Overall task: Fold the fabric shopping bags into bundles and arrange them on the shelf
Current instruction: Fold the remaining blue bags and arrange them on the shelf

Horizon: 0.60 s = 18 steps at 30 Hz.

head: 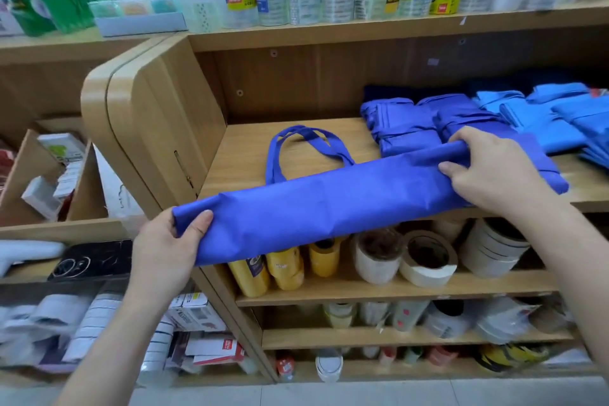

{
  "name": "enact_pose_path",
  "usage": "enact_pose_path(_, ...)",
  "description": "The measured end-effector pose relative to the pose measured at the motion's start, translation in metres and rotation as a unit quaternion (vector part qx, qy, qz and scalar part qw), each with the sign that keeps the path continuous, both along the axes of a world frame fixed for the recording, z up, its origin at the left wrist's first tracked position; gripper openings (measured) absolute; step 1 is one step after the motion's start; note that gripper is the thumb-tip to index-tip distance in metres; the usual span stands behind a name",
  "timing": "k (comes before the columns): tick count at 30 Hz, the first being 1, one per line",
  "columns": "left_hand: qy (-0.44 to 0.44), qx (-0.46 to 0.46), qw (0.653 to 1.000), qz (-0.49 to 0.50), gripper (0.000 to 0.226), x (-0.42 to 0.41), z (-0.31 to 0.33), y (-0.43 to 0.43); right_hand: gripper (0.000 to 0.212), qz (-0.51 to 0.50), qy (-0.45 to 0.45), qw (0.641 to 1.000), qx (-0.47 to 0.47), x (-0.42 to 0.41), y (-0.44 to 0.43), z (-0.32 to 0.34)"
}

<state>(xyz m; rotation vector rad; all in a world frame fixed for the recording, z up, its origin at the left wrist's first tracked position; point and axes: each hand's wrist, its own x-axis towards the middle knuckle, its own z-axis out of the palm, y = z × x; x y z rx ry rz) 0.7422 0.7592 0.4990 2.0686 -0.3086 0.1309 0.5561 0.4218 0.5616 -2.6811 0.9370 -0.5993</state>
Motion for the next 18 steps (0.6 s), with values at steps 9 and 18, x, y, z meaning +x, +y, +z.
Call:
enact_pose_path(9, -0.148, 0.313, 0.935, 0.077, 0.039, -0.022, 0.03, -0.009, 0.025, -0.008, 0.074, 0.996, -0.05, 0.012, 0.009, -0.01)
enact_pose_path(18, -0.237, 0.414, 0.836, -0.27, 0.035, -0.024, 0.047, -0.09, 0.038, 0.035, 0.071, 0.986, -0.148, 0.016, 0.011, -0.023)
